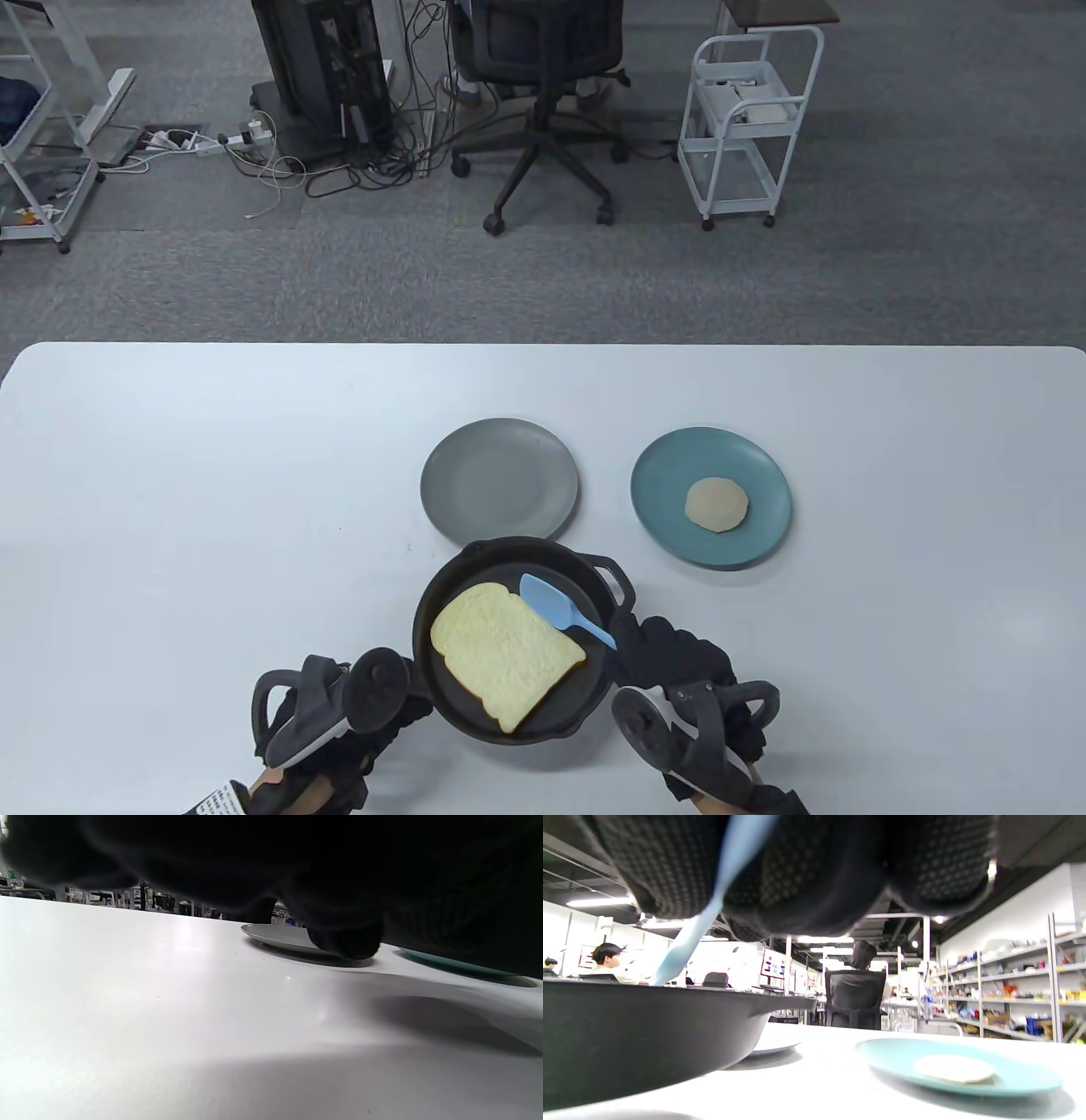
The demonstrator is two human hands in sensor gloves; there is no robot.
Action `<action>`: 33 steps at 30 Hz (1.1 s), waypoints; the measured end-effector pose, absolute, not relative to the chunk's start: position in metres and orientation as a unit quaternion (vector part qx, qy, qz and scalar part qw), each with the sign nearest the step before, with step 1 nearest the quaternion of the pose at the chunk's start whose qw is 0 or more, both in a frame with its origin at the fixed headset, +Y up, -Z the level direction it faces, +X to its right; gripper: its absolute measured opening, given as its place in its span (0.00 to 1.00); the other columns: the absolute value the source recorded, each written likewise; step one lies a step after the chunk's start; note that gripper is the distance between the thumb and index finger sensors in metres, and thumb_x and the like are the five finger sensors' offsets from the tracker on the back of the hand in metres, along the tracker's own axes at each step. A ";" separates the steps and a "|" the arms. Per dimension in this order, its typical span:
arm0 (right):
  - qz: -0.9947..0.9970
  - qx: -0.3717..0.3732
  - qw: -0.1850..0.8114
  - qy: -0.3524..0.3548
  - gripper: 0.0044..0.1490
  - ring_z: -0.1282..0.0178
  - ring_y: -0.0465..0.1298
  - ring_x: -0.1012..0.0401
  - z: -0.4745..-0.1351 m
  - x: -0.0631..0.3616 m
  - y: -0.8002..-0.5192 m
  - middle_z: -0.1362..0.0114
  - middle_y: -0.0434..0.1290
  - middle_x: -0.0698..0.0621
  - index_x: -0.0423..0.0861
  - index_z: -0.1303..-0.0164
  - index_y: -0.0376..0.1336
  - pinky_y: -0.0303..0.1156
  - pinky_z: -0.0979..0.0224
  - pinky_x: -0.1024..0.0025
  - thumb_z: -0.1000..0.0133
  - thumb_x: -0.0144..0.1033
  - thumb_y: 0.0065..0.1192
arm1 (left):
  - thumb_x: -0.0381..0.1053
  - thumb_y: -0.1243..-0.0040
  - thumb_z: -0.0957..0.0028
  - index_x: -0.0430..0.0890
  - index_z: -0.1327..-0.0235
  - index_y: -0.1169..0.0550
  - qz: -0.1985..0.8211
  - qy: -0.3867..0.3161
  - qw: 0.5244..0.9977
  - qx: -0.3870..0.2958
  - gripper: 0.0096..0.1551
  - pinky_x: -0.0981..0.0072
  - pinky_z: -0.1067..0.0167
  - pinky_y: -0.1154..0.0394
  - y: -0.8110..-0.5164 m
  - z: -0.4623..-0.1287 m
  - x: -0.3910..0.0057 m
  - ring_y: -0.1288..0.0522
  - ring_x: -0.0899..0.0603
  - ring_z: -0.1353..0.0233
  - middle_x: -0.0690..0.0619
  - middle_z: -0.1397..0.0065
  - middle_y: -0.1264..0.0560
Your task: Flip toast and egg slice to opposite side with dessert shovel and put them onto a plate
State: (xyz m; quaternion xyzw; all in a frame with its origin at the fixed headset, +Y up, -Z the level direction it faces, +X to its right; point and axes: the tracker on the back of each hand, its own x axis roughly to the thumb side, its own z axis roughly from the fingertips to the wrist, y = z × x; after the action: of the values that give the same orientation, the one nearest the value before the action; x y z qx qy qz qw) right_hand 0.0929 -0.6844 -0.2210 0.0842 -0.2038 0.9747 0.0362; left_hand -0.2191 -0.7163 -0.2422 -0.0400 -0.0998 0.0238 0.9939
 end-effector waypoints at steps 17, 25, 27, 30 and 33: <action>0.981 0.043 0.187 0.013 0.30 0.77 0.84 0.64 -0.226 0.124 -0.660 0.59 0.89 0.55 0.49 0.46 0.79 0.81 0.61 0.60 0.53 0.52 0.75 | 0.70 0.32 0.67 0.55 0.63 0.11 -0.024 -0.029 0.999 0.034 0.27 0.58 0.70 0.17 -0.705 -0.245 -0.235 0.18 0.51 0.85 0.63 0.83 0.15; 0.995 0.056 0.071 0.040 0.29 0.79 0.83 0.64 -0.213 0.089 -0.658 0.61 0.89 0.55 0.48 0.47 0.80 0.81 0.63 0.61 0.53 0.53 0.76 | 0.70 0.31 0.68 0.56 0.63 0.11 -0.069 -0.034 0.995 0.069 0.26 0.58 0.69 0.18 -0.701 -0.237 -0.224 0.19 0.51 0.84 0.63 0.83 0.15; 0.996 0.063 0.058 0.039 0.29 0.80 0.83 0.65 -0.212 0.080 -0.664 0.61 0.89 0.56 0.48 0.47 0.79 0.81 0.63 0.62 0.53 0.53 0.76 | 0.69 0.30 0.68 0.56 0.64 0.11 -0.043 -0.044 0.995 0.073 0.25 0.58 0.70 0.18 -0.699 -0.234 -0.223 0.19 0.51 0.85 0.63 0.84 0.16; 0.996 0.072 0.041 0.024 0.30 0.80 0.82 0.66 -0.214 0.079 -0.674 0.62 0.88 0.57 0.48 0.46 0.79 0.81 0.63 0.63 0.52 0.54 0.73 | 0.67 0.27 0.68 0.55 0.63 0.11 0.028 -0.028 0.999 0.027 0.24 0.57 0.70 0.18 -0.698 -0.235 -0.229 0.19 0.50 0.85 0.62 0.84 0.15; 0.992 0.072 0.100 0.017 0.30 0.80 0.82 0.66 -0.219 0.087 -0.678 0.62 0.88 0.57 0.47 0.46 0.79 0.81 0.63 0.62 0.52 0.54 0.73 | 0.67 0.27 0.67 0.55 0.63 0.11 0.052 -0.024 0.998 0.002 0.24 0.58 0.71 0.18 -0.699 -0.240 -0.236 0.19 0.51 0.86 0.63 0.85 0.16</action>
State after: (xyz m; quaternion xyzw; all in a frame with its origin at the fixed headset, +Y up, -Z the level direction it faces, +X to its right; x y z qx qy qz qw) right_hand 0.0867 -0.6779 -0.2188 0.0716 0.0169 0.9922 0.1003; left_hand -0.2360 -0.6990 -0.2399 0.0024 -0.0244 0.0515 0.9984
